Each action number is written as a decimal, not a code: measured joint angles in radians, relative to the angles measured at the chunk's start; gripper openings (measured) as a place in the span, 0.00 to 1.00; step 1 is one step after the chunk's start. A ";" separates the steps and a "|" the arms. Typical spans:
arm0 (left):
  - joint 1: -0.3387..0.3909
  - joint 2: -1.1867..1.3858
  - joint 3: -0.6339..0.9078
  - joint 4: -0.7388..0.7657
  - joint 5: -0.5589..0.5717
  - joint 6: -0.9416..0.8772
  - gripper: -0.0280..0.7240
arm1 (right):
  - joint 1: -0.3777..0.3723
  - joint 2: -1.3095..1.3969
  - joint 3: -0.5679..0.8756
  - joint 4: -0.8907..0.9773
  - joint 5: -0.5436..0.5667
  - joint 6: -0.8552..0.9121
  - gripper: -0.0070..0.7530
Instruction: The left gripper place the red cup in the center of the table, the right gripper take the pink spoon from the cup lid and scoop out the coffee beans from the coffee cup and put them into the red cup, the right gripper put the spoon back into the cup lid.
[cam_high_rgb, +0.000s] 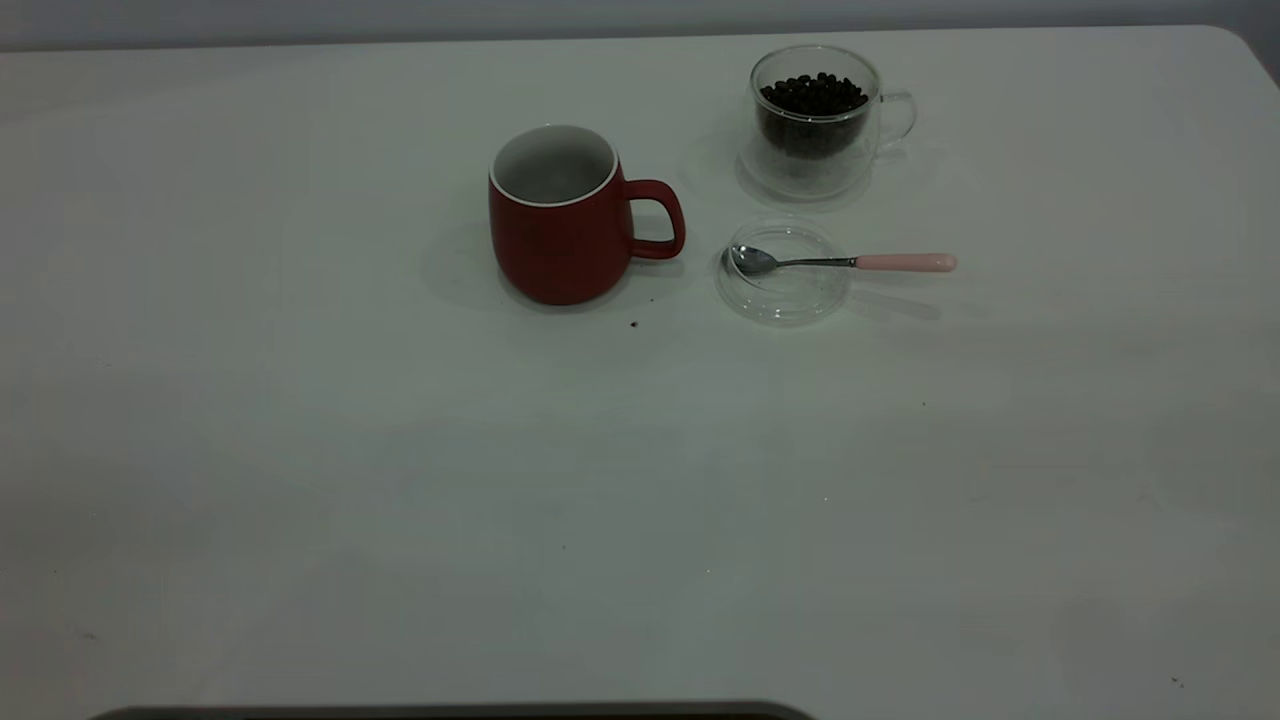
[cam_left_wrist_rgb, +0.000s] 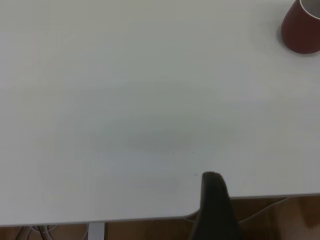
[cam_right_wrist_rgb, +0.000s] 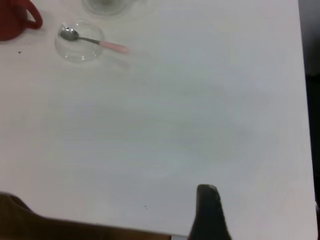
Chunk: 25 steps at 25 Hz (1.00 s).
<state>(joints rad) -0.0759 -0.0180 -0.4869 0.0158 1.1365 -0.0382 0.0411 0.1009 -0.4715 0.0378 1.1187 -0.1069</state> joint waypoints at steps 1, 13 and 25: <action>0.000 0.000 0.000 0.000 0.000 0.000 0.82 | -0.010 -0.001 0.000 -0.002 0.000 0.003 0.78; 0.000 0.000 0.000 0.000 0.000 0.002 0.82 | -0.087 -0.067 0.000 -0.017 0.001 0.044 0.78; 0.000 0.000 0.000 0.000 0.000 0.001 0.82 | -0.087 -0.073 0.000 -0.020 0.001 0.046 0.78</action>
<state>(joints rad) -0.0759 -0.0180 -0.4869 0.0158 1.1365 -0.0373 -0.0462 0.0282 -0.4715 0.0180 1.1195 -0.0612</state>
